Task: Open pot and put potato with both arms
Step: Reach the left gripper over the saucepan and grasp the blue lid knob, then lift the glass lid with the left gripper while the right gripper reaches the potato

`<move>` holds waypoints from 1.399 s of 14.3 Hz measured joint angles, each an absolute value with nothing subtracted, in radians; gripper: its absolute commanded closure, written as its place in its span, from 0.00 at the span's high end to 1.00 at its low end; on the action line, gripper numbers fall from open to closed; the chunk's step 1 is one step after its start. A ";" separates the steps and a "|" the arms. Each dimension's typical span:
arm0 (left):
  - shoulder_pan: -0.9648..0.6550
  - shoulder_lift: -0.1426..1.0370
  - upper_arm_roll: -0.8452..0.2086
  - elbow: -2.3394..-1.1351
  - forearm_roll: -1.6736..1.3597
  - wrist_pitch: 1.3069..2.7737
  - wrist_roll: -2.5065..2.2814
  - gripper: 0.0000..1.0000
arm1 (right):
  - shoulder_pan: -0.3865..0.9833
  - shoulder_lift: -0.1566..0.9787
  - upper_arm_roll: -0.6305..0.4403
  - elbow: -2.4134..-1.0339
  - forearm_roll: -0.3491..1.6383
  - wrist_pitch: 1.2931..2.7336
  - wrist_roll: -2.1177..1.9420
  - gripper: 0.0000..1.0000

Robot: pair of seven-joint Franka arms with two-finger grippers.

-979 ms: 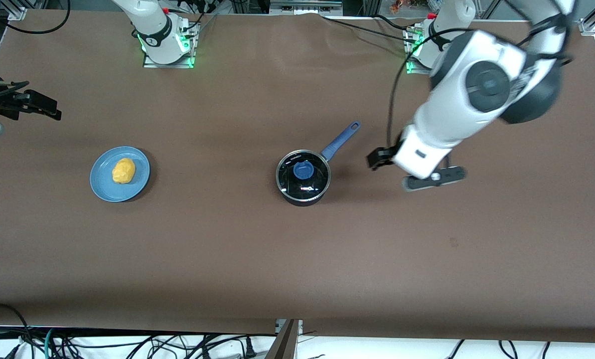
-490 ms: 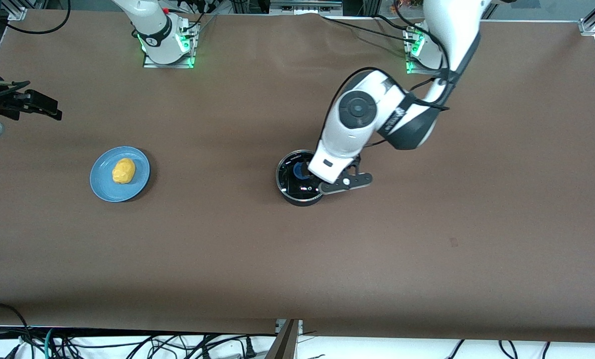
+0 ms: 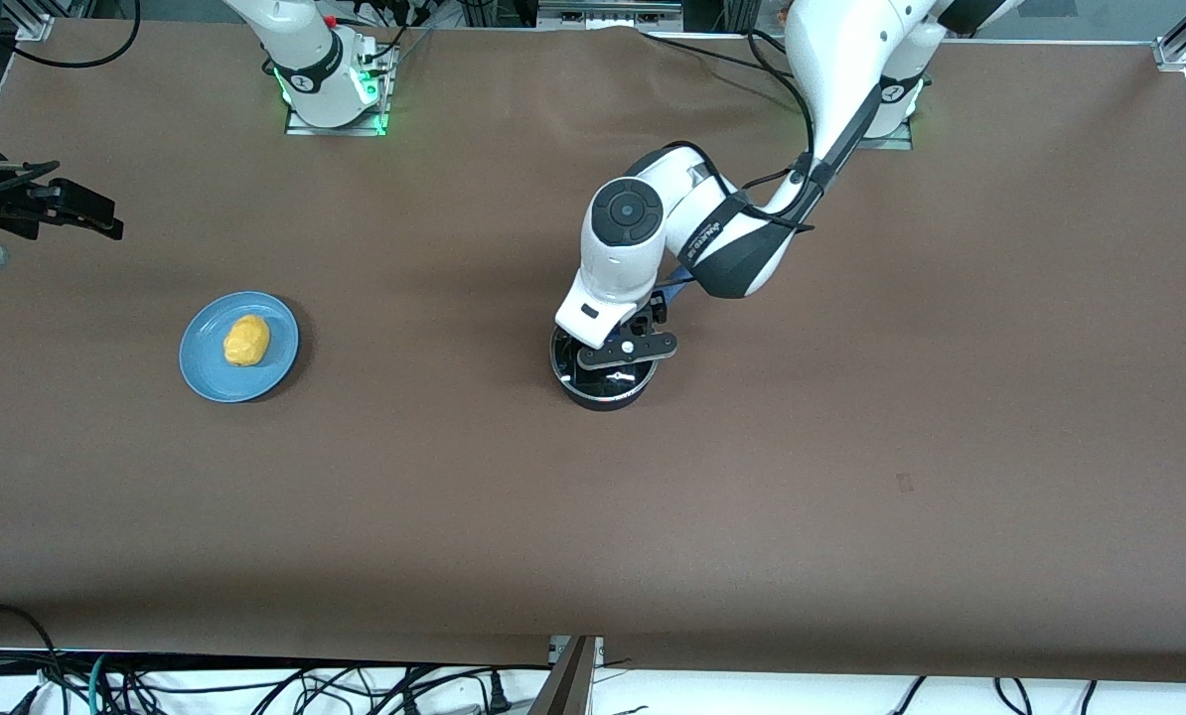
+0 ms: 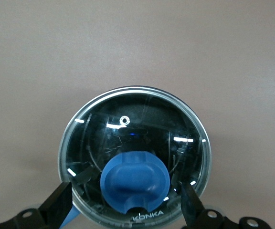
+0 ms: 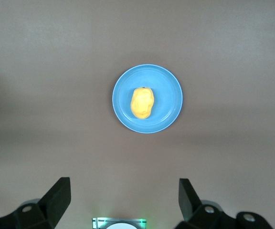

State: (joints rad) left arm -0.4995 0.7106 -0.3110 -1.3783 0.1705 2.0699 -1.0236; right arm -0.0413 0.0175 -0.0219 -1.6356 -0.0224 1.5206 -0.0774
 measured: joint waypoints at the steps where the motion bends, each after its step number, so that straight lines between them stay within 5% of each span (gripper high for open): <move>1: -0.503 0.719 -0.311 -1.378 0.189 2.074 -1.037 1.00 | -0.041 0.017 -0.022 -1.636 -0.022 1.521 -0.077 1.00; 6: -0.516 0.751 -0.310 -1.376 0.201 2.108 -1.055 0.99 | -0.041 0.018 -0.022 -1.636 -0.022 1.522 -0.077 1.00; 8: -0.521 0.756 -0.309 -1.374 0.202 2.111 -1.068 0.81 | -0.042 0.023 -0.023 -1.636 -0.022 1.520 -0.077 1.00; 13: -0.524 0.756 -0.306 -1.364 0.204 2.108 -1.075 0.59 | -0.042 0.096 -0.024 -1.662 -0.023 1.522 -0.077 1.00; 20: -0.516 0.745 -0.303 -1.341 0.204 2.099 -1.075 0.54 | -0.046 0.169 -0.047 -2.001 -0.023 2.021 -0.029 1.00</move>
